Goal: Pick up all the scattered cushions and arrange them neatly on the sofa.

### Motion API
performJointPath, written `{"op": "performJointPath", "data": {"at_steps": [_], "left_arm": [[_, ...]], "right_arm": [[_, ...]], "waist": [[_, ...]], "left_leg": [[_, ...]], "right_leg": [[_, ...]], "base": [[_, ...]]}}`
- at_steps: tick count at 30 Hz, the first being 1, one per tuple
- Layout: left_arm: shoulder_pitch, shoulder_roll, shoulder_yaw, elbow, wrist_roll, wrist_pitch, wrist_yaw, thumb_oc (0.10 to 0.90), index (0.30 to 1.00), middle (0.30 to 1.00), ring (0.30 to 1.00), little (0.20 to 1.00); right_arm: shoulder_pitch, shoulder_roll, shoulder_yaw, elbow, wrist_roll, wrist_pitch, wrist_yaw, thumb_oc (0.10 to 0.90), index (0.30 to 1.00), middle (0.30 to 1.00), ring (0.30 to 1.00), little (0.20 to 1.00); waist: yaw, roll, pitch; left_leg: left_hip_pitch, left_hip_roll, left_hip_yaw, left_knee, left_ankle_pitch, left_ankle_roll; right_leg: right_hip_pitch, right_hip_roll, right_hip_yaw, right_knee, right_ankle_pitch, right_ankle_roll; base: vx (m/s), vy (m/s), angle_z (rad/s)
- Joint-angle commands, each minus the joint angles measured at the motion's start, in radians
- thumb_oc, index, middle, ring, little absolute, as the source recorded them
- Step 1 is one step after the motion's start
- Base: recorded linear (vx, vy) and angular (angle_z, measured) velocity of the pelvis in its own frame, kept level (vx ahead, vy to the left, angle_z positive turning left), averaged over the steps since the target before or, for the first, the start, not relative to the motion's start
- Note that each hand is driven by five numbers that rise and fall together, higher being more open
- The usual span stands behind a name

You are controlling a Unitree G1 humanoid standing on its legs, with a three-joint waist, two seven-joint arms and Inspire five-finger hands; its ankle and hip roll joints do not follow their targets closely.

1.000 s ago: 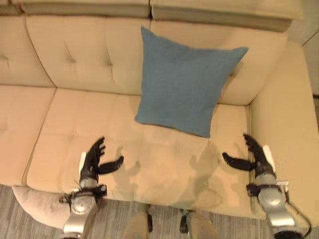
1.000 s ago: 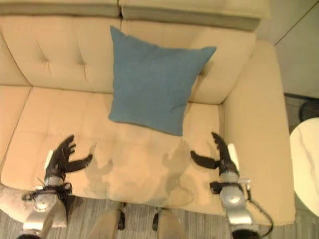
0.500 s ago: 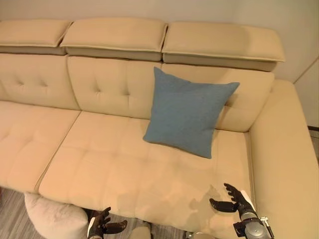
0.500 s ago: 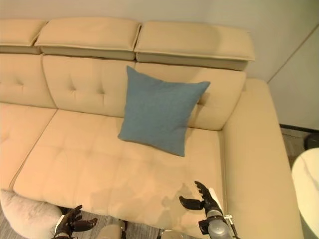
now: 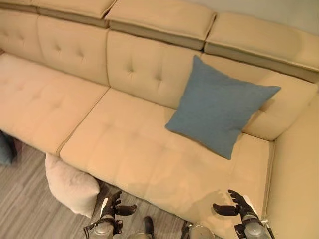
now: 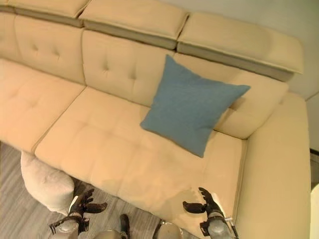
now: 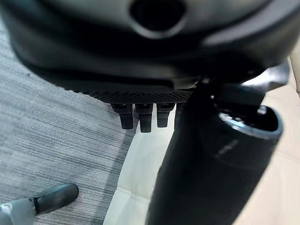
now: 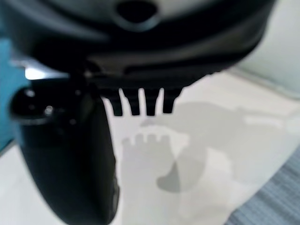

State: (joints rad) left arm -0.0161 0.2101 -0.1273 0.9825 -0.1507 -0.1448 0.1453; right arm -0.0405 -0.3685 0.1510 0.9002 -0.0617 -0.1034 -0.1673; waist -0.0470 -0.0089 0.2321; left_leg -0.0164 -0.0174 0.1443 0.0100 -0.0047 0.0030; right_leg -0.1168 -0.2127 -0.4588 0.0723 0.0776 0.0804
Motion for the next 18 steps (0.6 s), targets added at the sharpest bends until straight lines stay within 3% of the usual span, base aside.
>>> {"op": "performJointPath", "data": {"at_steps": [1,5,10,13,18], "left_arm": [[0.020,0.051,0.023,-0.008,0.039,-0.020,0.039,0.800,0.900,0.900,0.900,0.900],[0.004,0.062,0.004,0.027,0.046,-0.012,0.037,0.800,0.900,0.900,0.900,0.900],[-0.007,0.078,-0.021,0.059,0.060,0.000,0.025,0.800,0.900,0.900,0.900,0.900],[-0.013,0.092,-0.020,0.068,0.061,0.004,0.026,0.800,0.900,0.900,0.900,0.900],[-0.008,0.108,-0.015,0.062,0.045,0.001,0.034,0.800,0.900,0.900,0.900,0.900]], "right_arm": [[-0.047,-0.016,0.031,-0.008,-0.033,-0.012,-0.028,0.800,0.900,0.900,0.900,0.900],[-0.058,0.002,0.034,0.018,-0.019,-0.004,-0.034,0.800,0.900,0.900,0.900,0.900],[-0.040,0.015,0.031,0.048,0.008,-0.009,-0.033,0.800,0.900,0.900,0.900,0.900],[-0.033,0.025,0.037,0.047,0.024,-0.016,-0.030,0.800,0.900,0.900,0.900,0.900],[-0.051,0.031,0.059,0.025,0.042,-0.027,-0.028,0.800,0.900,0.900,0.900,0.900]], "waist": [[0.026,-0.043,-0.006],[0.031,-0.039,0.008],[0.036,-0.043,-0.030],[0.049,-0.054,-0.047],[0.083,-0.071,-0.056]], "left_leg": [[0.046,-0.030,-0.029,0.000,-0.137,0.000],[0.024,-0.032,-0.115,-0.023,-0.087,0.015],[-0.043,-0.049,-0.246,-0.019,-0.029,0.012],[-0.077,-0.062,-0.310,-0.019,0.000,-0.001],[-0.137,-0.073,-0.376,-0.042,0.065,-0.045]], "right_leg": [[-0.091,0.047,0.050,-0.081,0.016,0.068],[-0.110,0.078,0.256,0.055,-0.048,0.080],[-0.035,0.147,0.430,0.151,-0.150,0.050],[0.008,0.175,0.455,0.166,-0.200,0.034],[0.063,0.189,0.409,0.073,-0.247,0.004]], "base": [[-0.27,0.046,0.16],[-0.20,0.021,0.53],[-0.12,-0.037,1.24],[-0.09,-0.108,1.20],[-0.12,-0.141,0.90]]}}
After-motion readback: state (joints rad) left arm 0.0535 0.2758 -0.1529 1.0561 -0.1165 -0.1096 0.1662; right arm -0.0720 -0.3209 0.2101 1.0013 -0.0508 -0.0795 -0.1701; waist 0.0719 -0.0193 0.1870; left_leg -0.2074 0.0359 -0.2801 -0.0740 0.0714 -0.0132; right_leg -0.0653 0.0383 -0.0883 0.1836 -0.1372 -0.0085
